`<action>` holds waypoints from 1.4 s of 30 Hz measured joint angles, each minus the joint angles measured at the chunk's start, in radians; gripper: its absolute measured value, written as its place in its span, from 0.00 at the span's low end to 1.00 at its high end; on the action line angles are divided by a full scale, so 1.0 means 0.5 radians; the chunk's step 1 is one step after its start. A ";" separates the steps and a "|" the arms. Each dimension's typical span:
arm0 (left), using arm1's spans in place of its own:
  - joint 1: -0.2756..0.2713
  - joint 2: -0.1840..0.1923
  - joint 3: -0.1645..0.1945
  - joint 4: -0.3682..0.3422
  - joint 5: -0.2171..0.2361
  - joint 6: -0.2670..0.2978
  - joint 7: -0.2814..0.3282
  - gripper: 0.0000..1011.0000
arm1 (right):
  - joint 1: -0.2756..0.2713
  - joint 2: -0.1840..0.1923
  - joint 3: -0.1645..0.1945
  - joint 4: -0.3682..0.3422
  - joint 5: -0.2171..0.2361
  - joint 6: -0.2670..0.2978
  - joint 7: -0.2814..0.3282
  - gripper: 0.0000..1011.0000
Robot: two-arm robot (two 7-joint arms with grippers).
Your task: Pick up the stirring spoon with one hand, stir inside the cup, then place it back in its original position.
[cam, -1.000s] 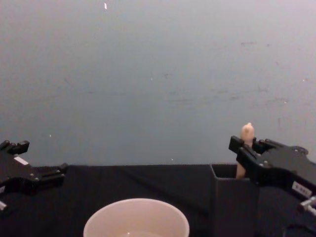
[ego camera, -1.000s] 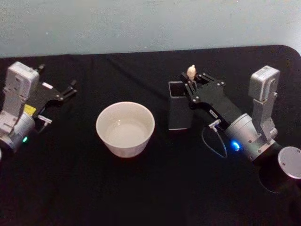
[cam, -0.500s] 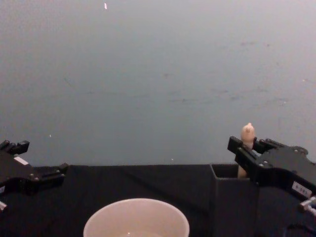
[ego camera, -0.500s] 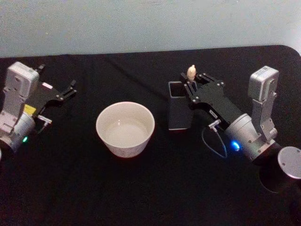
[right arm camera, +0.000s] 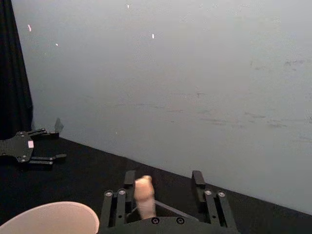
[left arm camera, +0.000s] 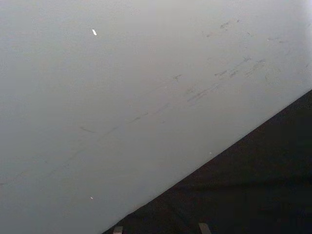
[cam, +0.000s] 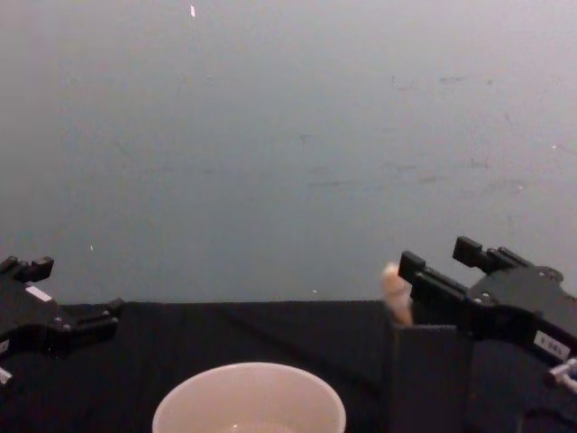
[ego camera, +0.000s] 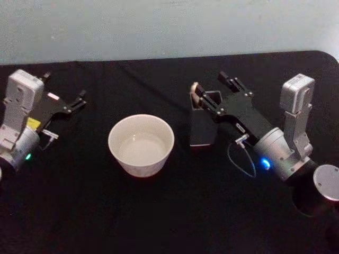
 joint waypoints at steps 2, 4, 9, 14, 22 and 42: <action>0.000 0.000 0.000 0.000 0.000 0.000 0.000 0.99 | 0.000 0.000 0.000 0.000 0.000 0.000 0.000 0.75; 0.000 0.000 0.000 0.000 0.000 0.000 0.000 0.99 | 0.000 0.000 0.000 -0.001 0.001 0.000 0.001 0.83; 0.000 0.000 0.000 0.000 0.000 0.000 0.000 0.99 | 0.000 0.000 0.000 -0.001 0.002 0.000 0.002 0.94; 0.000 0.000 0.000 0.000 0.000 0.000 0.000 0.99 | 0.000 0.000 0.000 -0.001 0.003 0.000 0.002 0.99; 0.000 0.000 0.000 0.000 0.000 0.000 0.000 0.99 | 0.017 -0.030 0.075 -0.063 0.070 0.011 -0.014 0.99; 0.000 0.000 0.000 0.000 0.000 0.000 0.000 0.99 | 0.004 0.017 0.219 0.089 -0.284 0.263 -0.290 0.99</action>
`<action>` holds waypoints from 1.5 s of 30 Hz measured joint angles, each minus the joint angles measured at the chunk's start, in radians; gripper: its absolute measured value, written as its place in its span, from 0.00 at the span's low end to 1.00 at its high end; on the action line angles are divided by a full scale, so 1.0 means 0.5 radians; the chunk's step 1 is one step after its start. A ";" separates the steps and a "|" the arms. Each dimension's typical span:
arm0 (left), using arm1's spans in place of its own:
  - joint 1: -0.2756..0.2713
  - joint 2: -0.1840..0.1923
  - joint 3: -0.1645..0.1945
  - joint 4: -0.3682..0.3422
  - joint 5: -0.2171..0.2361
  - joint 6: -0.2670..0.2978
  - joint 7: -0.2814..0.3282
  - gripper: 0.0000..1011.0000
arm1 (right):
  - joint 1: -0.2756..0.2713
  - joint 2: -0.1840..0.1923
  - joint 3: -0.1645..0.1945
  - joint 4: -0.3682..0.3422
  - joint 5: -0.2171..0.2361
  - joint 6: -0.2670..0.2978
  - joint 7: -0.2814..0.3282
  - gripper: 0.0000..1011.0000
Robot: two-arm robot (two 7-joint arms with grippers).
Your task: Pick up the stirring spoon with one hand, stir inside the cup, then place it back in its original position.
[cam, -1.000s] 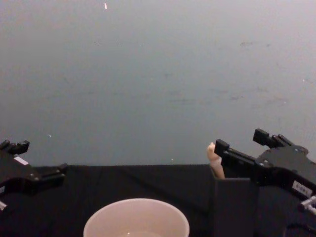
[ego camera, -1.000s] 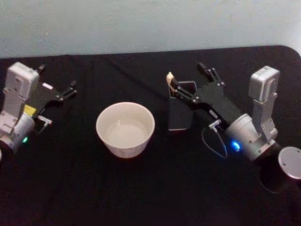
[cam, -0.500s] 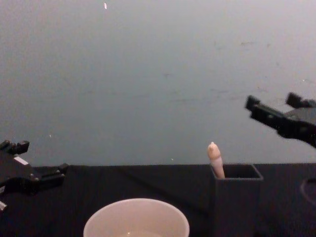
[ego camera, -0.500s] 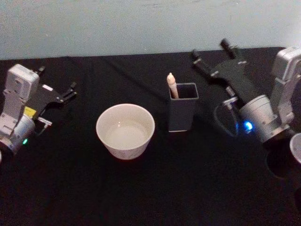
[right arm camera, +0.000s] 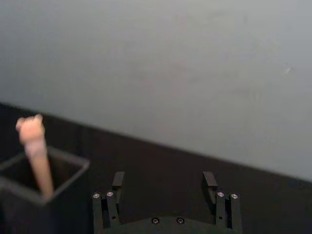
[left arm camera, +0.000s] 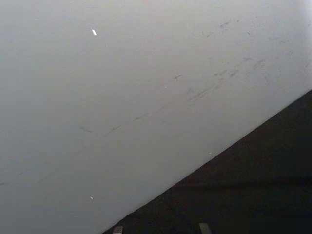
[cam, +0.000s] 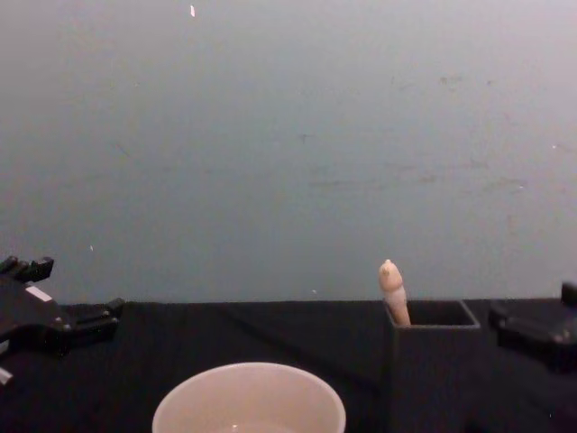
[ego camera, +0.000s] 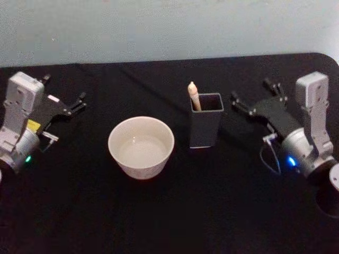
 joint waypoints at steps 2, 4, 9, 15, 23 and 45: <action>0.000 0.000 0.000 0.000 0.000 0.000 0.000 0.99 | -0.033 0.011 0.000 -0.010 -0.021 0.034 0.011 0.99; 0.000 0.000 0.000 0.000 0.000 0.000 0.000 0.99 | -0.050 0.014 0.000 -0.015 -0.033 0.051 0.015 0.99; 0.000 0.000 0.000 0.000 0.000 0.000 0.000 0.99 | -0.069 0.013 0.002 -0.016 -0.057 0.081 0.015 0.99; 0.000 0.000 0.000 0.000 0.000 0.000 0.000 0.99 | -0.066 0.013 0.003 -0.016 -0.056 0.078 0.015 0.99; 0.000 0.000 0.000 0.000 0.000 0.000 0.000 0.99 | -0.063 0.013 0.003 -0.017 -0.054 0.072 0.014 0.99; 0.000 0.000 0.000 0.000 0.000 0.000 0.000 0.99 | -0.059 0.013 0.003 -0.017 -0.047 0.065 0.014 0.99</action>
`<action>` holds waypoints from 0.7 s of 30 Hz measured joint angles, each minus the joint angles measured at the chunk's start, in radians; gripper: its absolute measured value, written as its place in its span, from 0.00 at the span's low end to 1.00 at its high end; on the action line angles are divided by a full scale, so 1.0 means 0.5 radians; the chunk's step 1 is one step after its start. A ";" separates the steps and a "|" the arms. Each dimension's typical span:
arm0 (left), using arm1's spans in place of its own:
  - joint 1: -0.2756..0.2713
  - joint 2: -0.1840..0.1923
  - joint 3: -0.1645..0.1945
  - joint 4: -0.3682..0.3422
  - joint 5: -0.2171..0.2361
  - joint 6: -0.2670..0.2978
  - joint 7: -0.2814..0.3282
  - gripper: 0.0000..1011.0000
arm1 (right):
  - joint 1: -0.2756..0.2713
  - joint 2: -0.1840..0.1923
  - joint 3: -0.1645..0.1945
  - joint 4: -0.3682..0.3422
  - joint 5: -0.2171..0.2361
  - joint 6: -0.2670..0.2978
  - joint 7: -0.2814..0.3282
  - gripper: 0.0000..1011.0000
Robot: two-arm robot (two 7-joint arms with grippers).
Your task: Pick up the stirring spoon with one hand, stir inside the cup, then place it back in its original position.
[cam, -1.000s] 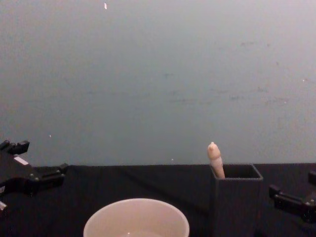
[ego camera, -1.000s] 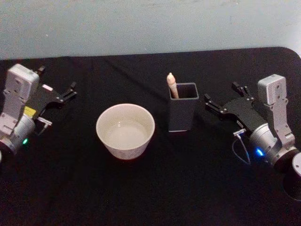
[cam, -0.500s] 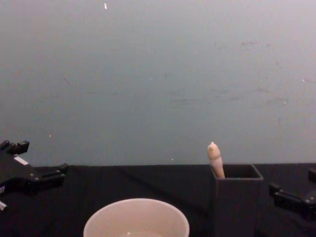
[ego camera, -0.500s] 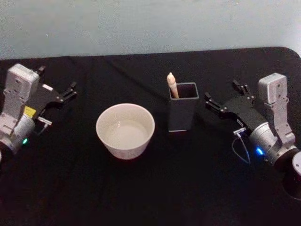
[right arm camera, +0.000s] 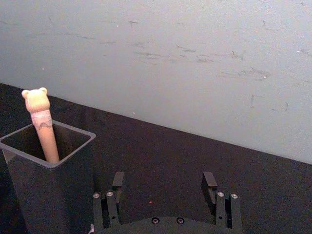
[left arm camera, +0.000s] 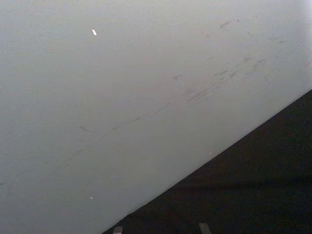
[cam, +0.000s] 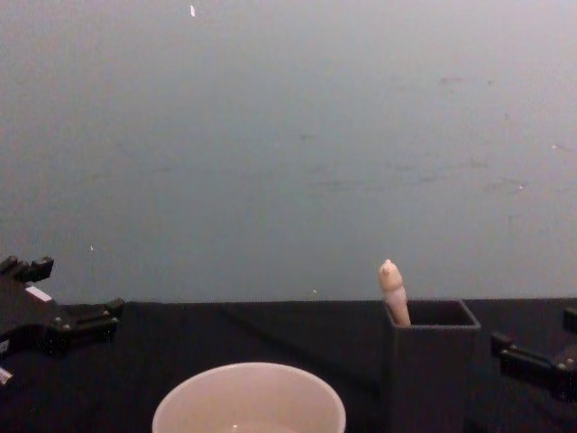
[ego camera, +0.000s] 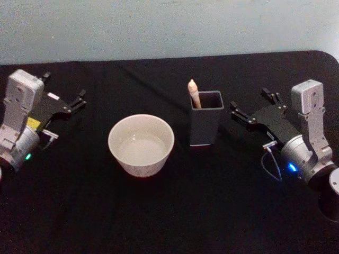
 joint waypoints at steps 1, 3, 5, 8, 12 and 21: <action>0.000 0.000 0.000 0.000 0.000 0.000 0.000 0.99 | 0.000 0.000 0.000 0.000 0.000 0.000 0.000 0.99; 0.000 0.000 0.000 0.000 0.000 0.000 0.000 0.99 | 0.000 0.000 0.000 0.000 0.001 0.000 0.000 0.99; 0.000 0.000 0.000 0.000 0.000 0.000 0.000 0.99 | 0.000 0.000 0.000 0.000 0.001 0.000 0.000 0.99; 0.000 0.000 0.000 0.000 0.000 0.000 0.000 0.99 | 0.000 0.000 0.000 0.000 0.001 0.000 0.000 0.99; 0.000 0.000 0.000 0.000 0.000 0.000 0.000 0.99 | 0.000 0.000 0.000 0.000 0.001 0.000 0.000 0.99; 0.000 0.000 0.000 0.000 0.000 0.000 0.000 0.99 | 0.000 0.000 0.000 0.000 0.001 0.000 0.000 0.99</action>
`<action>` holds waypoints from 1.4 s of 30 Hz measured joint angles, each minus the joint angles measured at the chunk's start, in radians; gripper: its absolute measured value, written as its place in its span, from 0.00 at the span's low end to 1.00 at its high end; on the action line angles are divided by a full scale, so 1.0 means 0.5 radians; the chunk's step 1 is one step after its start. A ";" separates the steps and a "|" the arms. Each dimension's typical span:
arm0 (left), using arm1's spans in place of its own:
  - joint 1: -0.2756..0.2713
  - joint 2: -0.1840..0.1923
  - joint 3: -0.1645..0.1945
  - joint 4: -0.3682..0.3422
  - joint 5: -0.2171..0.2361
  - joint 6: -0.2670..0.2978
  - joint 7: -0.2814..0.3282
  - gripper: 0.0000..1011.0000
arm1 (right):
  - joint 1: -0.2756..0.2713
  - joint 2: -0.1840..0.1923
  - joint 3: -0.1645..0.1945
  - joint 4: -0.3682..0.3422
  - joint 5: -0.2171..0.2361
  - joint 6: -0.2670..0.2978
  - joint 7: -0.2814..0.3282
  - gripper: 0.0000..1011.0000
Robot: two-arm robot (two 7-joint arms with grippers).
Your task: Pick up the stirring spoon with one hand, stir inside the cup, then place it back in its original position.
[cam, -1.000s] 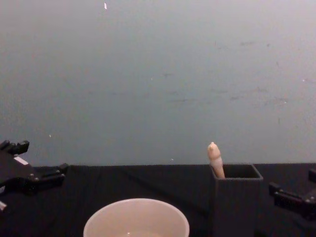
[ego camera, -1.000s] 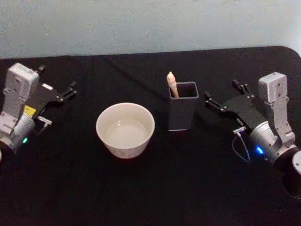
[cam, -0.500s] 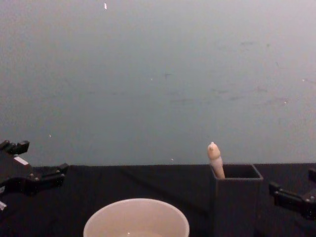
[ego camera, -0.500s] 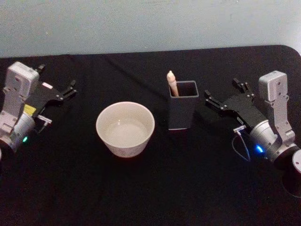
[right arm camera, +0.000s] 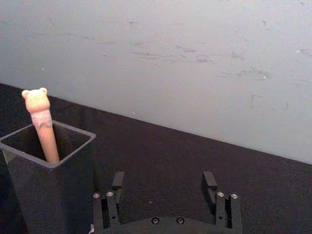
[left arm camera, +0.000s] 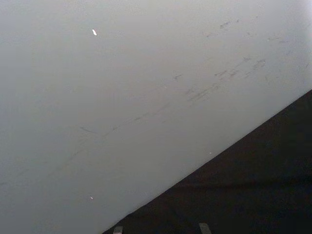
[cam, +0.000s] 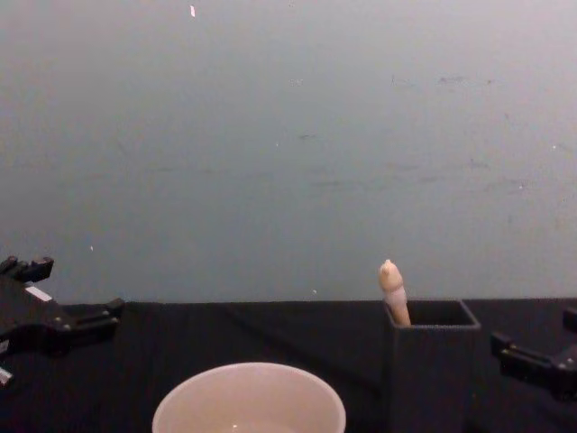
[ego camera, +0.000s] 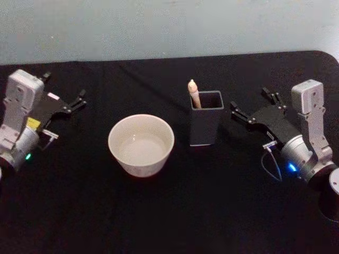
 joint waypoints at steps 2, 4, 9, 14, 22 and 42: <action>0.000 0.000 0.000 0.000 0.000 0.000 0.000 0.99 | 0.000 0.000 0.000 0.000 0.000 0.000 0.000 0.99; 0.000 0.000 0.000 0.000 0.000 0.000 0.000 0.99 | 0.000 0.000 0.000 0.000 0.000 0.000 0.000 0.99; 0.000 0.000 0.000 0.000 0.000 0.000 0.000 0.99 | 0.000 0.000 0.000 0.000 0.000 0.000 0.000 0.99; 0.000 0.000 0.000 0.000 0.000 0.000 0.000 0.99 | 0.000 0.000 0.000 0.000 0.000 0.000 0.000 0.99; 0.000 0.000 0.000 0.000 0.000 0.000 0.000 0.99 | 0.000 0.000 0.000 0.000 0.000 0.000 0.000 0.99; 0.000 0.000 0.000 0.000 0.000 0.000 0.000 0.99 | 0.000 0.000 0.000 0.000 0.000 0.000 0.000 0.99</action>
